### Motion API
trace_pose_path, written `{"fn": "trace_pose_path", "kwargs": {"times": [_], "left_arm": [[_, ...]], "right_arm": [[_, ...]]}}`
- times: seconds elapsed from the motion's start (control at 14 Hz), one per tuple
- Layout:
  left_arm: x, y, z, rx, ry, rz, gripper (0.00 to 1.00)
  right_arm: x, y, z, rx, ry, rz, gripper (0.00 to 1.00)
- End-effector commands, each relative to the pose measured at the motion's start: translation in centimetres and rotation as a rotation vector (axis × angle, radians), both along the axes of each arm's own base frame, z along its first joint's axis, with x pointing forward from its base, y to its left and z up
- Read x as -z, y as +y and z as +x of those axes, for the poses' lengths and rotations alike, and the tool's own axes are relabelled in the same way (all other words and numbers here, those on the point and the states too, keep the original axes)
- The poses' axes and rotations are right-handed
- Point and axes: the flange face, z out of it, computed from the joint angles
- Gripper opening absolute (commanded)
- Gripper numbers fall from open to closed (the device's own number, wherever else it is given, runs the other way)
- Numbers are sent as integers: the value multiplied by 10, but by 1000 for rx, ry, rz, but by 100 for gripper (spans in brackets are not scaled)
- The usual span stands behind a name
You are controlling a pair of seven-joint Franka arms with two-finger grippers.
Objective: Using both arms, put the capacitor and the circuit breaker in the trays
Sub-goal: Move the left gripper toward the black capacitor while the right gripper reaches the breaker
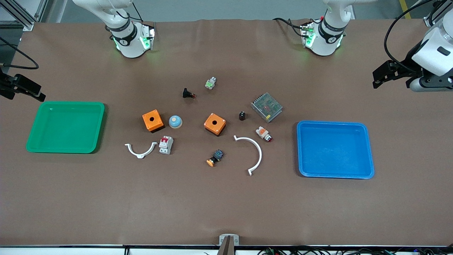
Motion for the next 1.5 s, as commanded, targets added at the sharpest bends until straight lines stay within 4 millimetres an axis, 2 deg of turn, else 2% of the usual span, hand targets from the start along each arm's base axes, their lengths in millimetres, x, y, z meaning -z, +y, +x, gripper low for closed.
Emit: {"fn": "trace_pose_path", "kwargs": {"times": [0.0, 0.21, 0.36, 0.5, 0.57, 0.71, 0.79, 0.86, 1.07, 1.21, 1.43], "left_arm": [[-5, -1, -2, 22, 4, 23, 100], [-2, -5, 7, 32, 5, 28, 100], [1, -24, 15, 61, 5, 30, 100], [5, -32, 22, 72, 9, 24, 100], [9, -52, 19, 105, 17, 22, 100], [29, -84, 22, 129, 46, 18, 100], [43, -100, 26, 113, 62, 13, 100], [56, -121, 28, 103, 66, 5, 100], [101, -173, 32, 58, 82, -8, 100], [133, -205, 25, 35, 77, -12, 100], [191, -249, 7, -11, 63, -25, 100]], "right_arm": [[-4, -1, 4, -5, -3, -3, 100], [-4, -1, 4, -5, -3, -5, 100], [-4, -1, 4, -4, -5, -6, 100], [-3, -2, 4, -6, -1, -8, 100], [-8, -2, 5, -6, -12, -9, 100], [0, 3, 10, -2, 3, -3, 100], [4, 13, 13, -17, 11, 0, 100], [13, 31, 18, -48, 24, 1, 100], [60, 108, 38, -103, 103, -16, 100], [87, 152, 47, -29, 129, -30, 100], [143, 222, 56, 60, 160, -54, 100]]}}
